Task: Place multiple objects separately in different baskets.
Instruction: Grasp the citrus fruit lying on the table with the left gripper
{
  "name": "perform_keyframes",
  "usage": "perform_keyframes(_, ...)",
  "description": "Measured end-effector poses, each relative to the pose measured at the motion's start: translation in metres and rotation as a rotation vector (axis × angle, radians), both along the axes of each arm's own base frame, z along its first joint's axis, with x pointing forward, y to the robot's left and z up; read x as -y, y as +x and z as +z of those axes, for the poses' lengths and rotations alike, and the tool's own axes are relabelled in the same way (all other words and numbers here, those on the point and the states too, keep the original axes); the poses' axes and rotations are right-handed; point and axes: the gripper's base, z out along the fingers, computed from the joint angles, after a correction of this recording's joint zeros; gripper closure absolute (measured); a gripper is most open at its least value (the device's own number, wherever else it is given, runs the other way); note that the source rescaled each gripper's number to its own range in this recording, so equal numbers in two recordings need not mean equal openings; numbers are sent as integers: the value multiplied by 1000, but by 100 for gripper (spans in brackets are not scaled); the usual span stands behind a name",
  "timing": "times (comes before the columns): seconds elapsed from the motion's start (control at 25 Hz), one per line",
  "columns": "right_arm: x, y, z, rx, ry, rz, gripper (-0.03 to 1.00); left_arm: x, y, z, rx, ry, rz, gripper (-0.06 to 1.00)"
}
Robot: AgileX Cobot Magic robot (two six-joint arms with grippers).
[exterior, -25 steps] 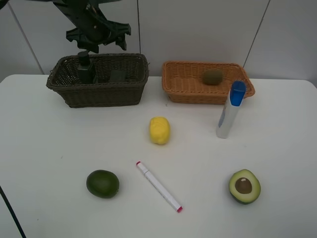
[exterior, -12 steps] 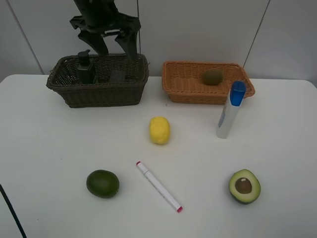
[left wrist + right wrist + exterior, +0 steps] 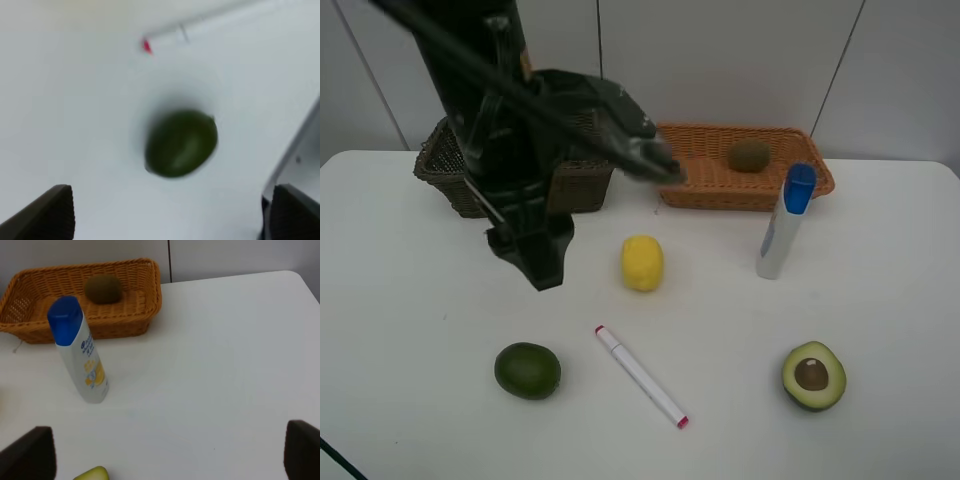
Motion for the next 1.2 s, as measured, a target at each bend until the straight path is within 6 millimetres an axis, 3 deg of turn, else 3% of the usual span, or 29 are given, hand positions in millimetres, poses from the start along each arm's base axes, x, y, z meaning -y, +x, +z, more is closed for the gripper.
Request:
perform_keyframes(0.28, 0, 0, 0, 0, 0, 0, -3, -29, -31, -43, -95, 90, -125, -5)
perform_keyframes(0.56, 0, 0, 0, 0, 0, 0, -3, -28, -30, -74, 29, -18, -222, -5)
perform_keyframes(0.84, 0, 0, 0, 0, 0, 0, -3, -28, -30, -86, 97, -63, -317, -5)
perform_keyframes(1.2, 0, 0, 0, 0, 0, 0, -3, -19, -22, -132, 11, -9, -327, -5)
